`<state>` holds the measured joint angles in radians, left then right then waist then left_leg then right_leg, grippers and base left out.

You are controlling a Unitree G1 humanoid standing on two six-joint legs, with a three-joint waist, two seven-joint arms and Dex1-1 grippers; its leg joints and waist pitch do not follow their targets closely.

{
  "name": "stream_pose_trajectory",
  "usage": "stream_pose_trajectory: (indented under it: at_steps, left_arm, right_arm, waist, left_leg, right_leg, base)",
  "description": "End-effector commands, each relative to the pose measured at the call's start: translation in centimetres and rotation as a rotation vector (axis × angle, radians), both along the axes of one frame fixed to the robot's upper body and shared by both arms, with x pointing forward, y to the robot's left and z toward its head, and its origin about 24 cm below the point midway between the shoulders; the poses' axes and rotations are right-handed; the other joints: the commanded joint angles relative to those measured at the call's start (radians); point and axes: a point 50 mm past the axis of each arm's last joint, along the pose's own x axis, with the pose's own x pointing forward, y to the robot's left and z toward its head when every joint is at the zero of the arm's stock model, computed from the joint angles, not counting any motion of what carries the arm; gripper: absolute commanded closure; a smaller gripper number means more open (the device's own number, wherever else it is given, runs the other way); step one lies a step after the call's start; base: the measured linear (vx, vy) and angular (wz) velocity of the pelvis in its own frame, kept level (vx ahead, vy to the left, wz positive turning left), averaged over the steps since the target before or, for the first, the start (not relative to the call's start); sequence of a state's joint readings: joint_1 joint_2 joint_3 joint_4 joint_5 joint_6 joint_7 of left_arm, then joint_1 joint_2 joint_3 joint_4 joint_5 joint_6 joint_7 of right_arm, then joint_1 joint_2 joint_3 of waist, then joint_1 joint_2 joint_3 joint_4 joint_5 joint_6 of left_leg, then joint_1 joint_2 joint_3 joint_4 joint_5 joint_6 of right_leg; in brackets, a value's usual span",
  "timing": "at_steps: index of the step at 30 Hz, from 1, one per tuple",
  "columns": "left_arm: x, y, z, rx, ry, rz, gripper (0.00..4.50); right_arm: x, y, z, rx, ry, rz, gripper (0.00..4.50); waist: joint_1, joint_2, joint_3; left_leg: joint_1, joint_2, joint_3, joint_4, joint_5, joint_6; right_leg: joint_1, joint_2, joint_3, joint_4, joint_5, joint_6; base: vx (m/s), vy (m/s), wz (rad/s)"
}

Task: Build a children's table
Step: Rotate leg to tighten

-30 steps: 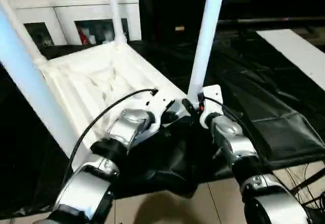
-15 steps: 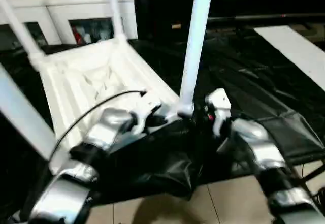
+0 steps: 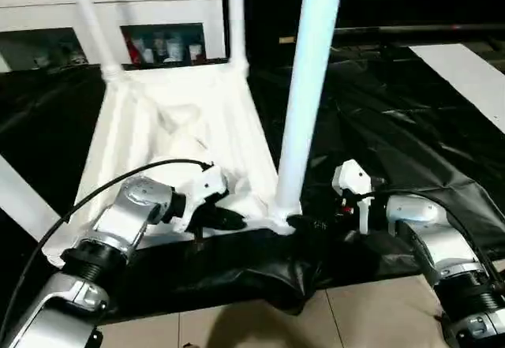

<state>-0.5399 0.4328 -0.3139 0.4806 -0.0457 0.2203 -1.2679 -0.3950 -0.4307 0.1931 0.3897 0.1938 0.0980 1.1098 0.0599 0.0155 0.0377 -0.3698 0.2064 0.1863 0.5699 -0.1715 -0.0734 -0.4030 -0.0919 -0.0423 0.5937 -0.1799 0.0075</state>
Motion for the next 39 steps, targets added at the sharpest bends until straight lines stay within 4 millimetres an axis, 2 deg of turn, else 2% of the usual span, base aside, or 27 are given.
stream_pose_trajectory:
  at_steps: [1,8,9,11,15,18,20,31,35,36,37,38,39]
  left_arm:
    - [-0.6,-0.6,-0.4,0.007,0.037,-0.062,4.5]
    - [-0.6,-0.7,-0.5,0.017,0.035,-0.059,4.5]
    - [-0.6,-0.7,-0.5,0.021,0.033,-0.057,4.5]
    - [-0.6,-0.7,-0.5,0.021,0.032,-0.055,4.5]
    - [-0.6,-0.7,-0.5,0.023,0.032,-0.054,4.5]
    - [-0.5,-0.7,-0.5,0.025,0.031,-0.053,4.5]
    - [-0.5,-0.7,-0.5,0.026,0.032,-0.053,4.5]
    - [-0.3,-0.7,-0.8,0.035,0.025,-0.016,4.5]
    - [0.8,-1.3,-1.4,0.032,-0.011,0.123,4.5]
    - [1.1,-1.6,-1.5,0.029,-0.021,0.17,4.5]
    - [1.4,-1.9,-1.7,0.026,-0.025,0.206,4.5]
    - [1.6,-2.1,-1.7,0.026,-0.027,0.22,4.5]
    - [2.3,-3.0,-2.0,0.034,-0.033,0.3,4.5]
  right_arm:
    - [-0.2,0.6,0.4,-0.007,-0.015,0.051,0.63]
    - [0.1,1.4,0.0,-0.015,-0.014,0.069,0.63]
    - [0.3,1.5,0.1,-0.007,-0.02,0.064,0.98]
    - [0.4,1.6,0.2,0.005,-0.023,0.058,1.01]
    - [0.4,1.7,0.3,0.01,-0.016,0.068,1.47]
    - [0.3,1.7,0.2,0.005,-0.012,0.073,1.55]
    - [0.3,1.6,0.1,0.0,-0.011,0.075,1.82]
    - [0.2,1.7,-0.4,-0.008,-0.006,0.068,1.94]
    - [0.7,1.8,-1.2,0.0,0.003,-0.05,1.94]
    - [1.0,1.8,-1.5,0.0,-0.005,-0.103,1.94]
    - [1.2,1.9,-1.7,0.007,-0.003,-0.152,1.94]
    - [1.3,2.0,-1.8,0.007,-0.003,-0.171,1.95]
    - [1.7,2.6,-2.5,0.007,0.0,-0.279,1.95]
  waist:
    - [-0.002,-0.01,-0.055]
    - [-0.001,-0.01,-0.056]
    - [-0.001,-0.009,-0.056]
    - [-0.001,-0.009,-0.058]
    - [0.0,-0.009,-0.058]
    - [0.0,-0.008,-0.059]
    - [0.0,-0.008,-0.059]
    - [0.0,-0.007,-0.06]
    - [-0.003,-0.007,-0.054]
    - [-0.002,-0.007,-0.052]
    - [-0.007,-0.006,-0.048]
    - [-0.006,-0.006,-0.049]
    - [-0.011,-0.003,-0.048]
  left_leg:
    - [0.01,0.019,0.003,-0.06,-0.227,0.055]
    - [0.009,0.017,0.002,-0.058,-0.208,0.053]
    - [0.01,0.018,0.002,-0.058,-0.208,0.053]
    - [0.01,0.017,0.002,-0.057,-0.198,0.054]
    - [0.011,0.017,0.003,-0.055,-0.193,0.06]
    - [0.01,0.016,0.003,-0.054,-0.186,0.061]
    - [0.01,0.016,0.003,-0.054,-0.188,0.06]
    - [0.01,0.016,0.003,-0.052,-0.184,0.064]
    - [0.012,0.015,0.003,-0.056,-0.23,0.044]
    - [0.018,0.015,0.002,-0.057,-0.269,0.03]
    - [0.015,0.013,0.0,-0.06,-0.293,0.017]
    - [0.017,0.014,-0.003,-0.062,-0.305,0.009]
    - [0.016,0.01,-0.003,-0.062,-0.321,-0.001]
  right_leg:
    - [0.045,-0.033,0.026,-0.062,-0.173,-0.239]
    - [0.045,-0.032,0.026,-0.059,-0.151,-0.242]
    - [0.045,-0.033,0.026,-0.059,-0.153,-0.241]
    - [0.047,-0.032,0.026,-0.056,-0.138,-0.245]
    - [0.048,-0.032,0.026,-0.055,-0.122,-0.249]
    - [0.049,-0.031,0.026,-0.053,-0.114,-0.25]
    - [0.049,-0.031,0.025,-0.053,-0.114,-0.252]
    - [0.05,-0.031,0.025,-0.052,-0.105,-0.257]
    - [0.045,-0.032,0.026,-0.061,-0.182,-0.245]
    - [0.041,-0.033,0.026,-0.068,-0.241,-0.233]
    - [0.041,-0.032,0.026,-0.072,-0.289,-0.219]
    - [0.042,-0.034,0.026,-0.074,-0.313,-0.208]
    - [0.038,-0.032,0.026,-0.078,-0.351,-0.19]
  base:
    - [0.0,0.0,0.0]
    - [0.0,0.0,0.0]
    - [0.0,0.0,0.0]
    - [0.0,0.0,0.0]
    - [0.0,0.0,0.0]
    - [0.0,0.0,0.0]
    - [0.0,0.0,0.0]
    - [0.0,0.0,0.0]
    - [0.0,0.0,0.0]
    - [0.0,0.0,0.0]
    - [0.0,0.0,0.0]
    - [0.0,0.0,0.0]
    - [0.0,0.0,0.0]
